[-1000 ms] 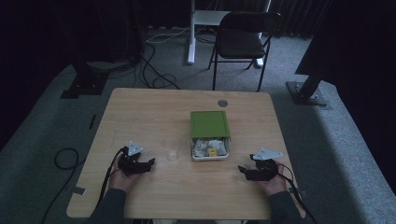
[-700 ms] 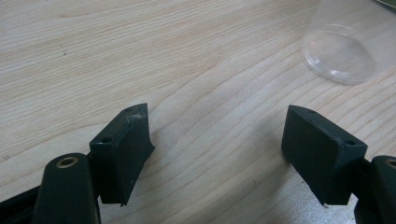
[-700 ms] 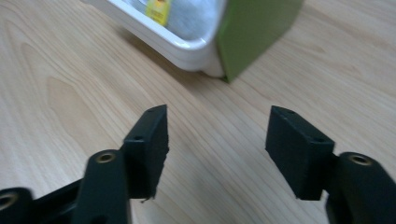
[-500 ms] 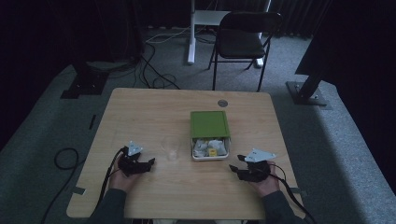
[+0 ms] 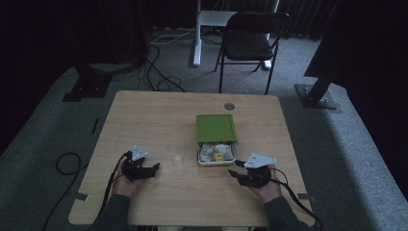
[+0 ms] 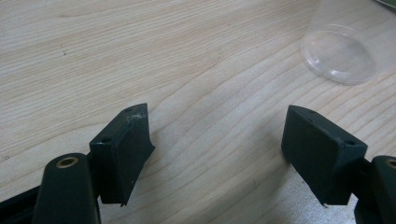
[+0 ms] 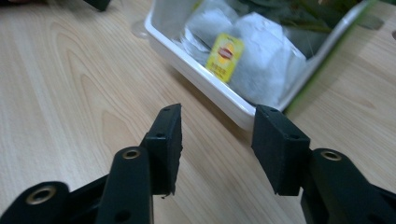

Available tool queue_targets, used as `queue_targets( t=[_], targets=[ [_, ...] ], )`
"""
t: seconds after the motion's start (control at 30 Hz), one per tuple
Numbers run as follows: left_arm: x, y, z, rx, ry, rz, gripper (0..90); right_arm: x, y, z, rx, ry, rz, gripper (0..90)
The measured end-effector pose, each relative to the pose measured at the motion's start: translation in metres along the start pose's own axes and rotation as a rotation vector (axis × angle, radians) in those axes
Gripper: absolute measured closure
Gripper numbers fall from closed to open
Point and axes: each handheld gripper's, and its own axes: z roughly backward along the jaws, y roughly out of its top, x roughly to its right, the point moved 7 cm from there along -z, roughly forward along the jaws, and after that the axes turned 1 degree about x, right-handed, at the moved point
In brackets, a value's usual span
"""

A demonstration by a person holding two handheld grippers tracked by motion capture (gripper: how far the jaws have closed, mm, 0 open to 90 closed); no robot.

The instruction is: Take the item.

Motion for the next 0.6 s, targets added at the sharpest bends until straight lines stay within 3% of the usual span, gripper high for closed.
queue_targets(
  t=[0.23,0.3,0.6],
  targets=[
    [0.000,0.000,0.000,0.001,0.001,-0.002,25.0,-0.005,0.014,-0.009,0.014,0.009,0.033,54.2],
    [0.000,0.000,0.000,0.001,0.001,-0.002,25.0,-0.005,0.022,-0.018,0.010,0.014,0.049,54.2],
    [0.000,0.000,0.000,0.000,0.001,-0.002,25.0,0.000,0.021,-0.034,-0.035,0.031,0.066,58.6]
  ],
)
